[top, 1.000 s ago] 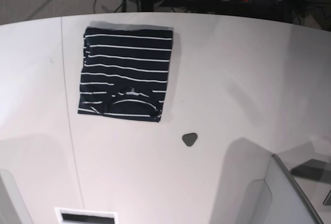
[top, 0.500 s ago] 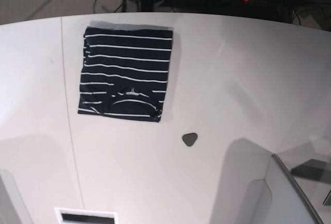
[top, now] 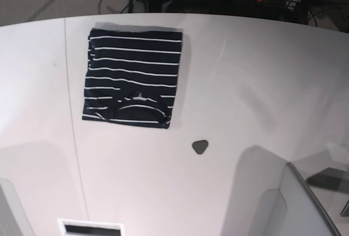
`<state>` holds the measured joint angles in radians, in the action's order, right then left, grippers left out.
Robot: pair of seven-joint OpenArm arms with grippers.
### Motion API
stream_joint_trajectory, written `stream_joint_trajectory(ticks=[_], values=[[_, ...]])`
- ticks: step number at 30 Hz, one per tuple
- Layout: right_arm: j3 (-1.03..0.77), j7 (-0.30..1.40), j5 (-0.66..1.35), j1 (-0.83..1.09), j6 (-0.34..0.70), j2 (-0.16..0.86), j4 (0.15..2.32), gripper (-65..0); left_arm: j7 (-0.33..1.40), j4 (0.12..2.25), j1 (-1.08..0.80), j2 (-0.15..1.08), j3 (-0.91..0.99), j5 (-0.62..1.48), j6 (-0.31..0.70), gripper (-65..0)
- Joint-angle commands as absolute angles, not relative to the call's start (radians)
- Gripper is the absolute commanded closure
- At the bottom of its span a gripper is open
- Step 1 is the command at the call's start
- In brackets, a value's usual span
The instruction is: Layout the t-shirt on the table in an organized manner, then fold the t-shirt properly
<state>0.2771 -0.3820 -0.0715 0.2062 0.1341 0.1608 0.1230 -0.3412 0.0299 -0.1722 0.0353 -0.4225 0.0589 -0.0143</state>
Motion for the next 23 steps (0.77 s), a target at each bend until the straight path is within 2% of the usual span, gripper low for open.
stream_joint_trajectory(ticks=[1, 5, 23], values=[[0.282, -0.394, -0.071, 0.200, 0.143, 0.148, 0.125, 0.0, -0.352, 0.033, -0.171, 0.054, -0.423, 0.088, -0.021, 0.0], [0.282, -0.394, -0.071, 0.197, 0.143, 0.120, 0.125, 0.0, -0.352, 0.033, -0.119, 0.059, -0.435, 0.185, -0.021, 0.0], [0.283, -0.395, -0.073, 0.176, 0.143, 0.096, 0.125, 0.0, -0.352, 0.107, -0.094, 0.096, -0.438, 0.188, -0.021, 0.0]])
